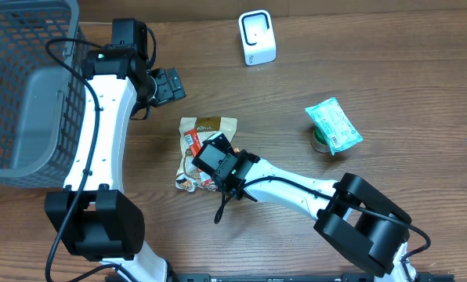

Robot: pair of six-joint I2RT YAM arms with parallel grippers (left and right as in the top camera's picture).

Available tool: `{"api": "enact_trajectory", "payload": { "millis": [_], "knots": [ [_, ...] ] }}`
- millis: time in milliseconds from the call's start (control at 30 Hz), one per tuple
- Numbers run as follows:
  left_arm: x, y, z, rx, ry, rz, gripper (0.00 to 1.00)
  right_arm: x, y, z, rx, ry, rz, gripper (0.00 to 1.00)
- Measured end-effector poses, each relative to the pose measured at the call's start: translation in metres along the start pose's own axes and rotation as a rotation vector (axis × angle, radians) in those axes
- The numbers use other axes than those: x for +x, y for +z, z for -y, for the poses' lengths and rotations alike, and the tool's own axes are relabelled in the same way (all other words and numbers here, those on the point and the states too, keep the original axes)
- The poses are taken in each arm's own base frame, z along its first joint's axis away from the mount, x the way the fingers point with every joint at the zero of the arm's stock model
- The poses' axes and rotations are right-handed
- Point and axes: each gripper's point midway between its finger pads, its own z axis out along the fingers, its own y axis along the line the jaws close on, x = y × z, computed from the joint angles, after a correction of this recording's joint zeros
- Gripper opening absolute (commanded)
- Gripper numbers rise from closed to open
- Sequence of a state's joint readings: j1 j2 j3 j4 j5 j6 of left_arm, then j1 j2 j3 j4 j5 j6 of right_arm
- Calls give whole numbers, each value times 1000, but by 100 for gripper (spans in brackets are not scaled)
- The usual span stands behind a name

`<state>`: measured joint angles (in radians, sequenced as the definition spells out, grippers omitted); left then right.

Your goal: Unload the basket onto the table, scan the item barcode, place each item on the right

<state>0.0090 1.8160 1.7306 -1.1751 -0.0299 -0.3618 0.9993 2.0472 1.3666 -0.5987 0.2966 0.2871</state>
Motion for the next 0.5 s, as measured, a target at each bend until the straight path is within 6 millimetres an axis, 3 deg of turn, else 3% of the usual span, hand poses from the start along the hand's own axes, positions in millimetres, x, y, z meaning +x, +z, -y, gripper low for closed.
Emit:
{"api": "enact_trajectory", "payload": {
  "millis": [67,133,167,367,500],
  "knots": [
    [0,0,0,0,0,0,100,0,0,1,2,2,1,25],
    [0,0,0,0,0,0,100,-1,0,2,7,-3,2,6],
    [0,0,0,0,0,0,100,-1,1,3,8,-3,1,4],
    [0,0,0,0,0,0,100,1,-1,6,15,12,-17,4],
    [0,0,0,0,0,0,100,0,-10,20,-13,90,-51,3]
  ]
}}
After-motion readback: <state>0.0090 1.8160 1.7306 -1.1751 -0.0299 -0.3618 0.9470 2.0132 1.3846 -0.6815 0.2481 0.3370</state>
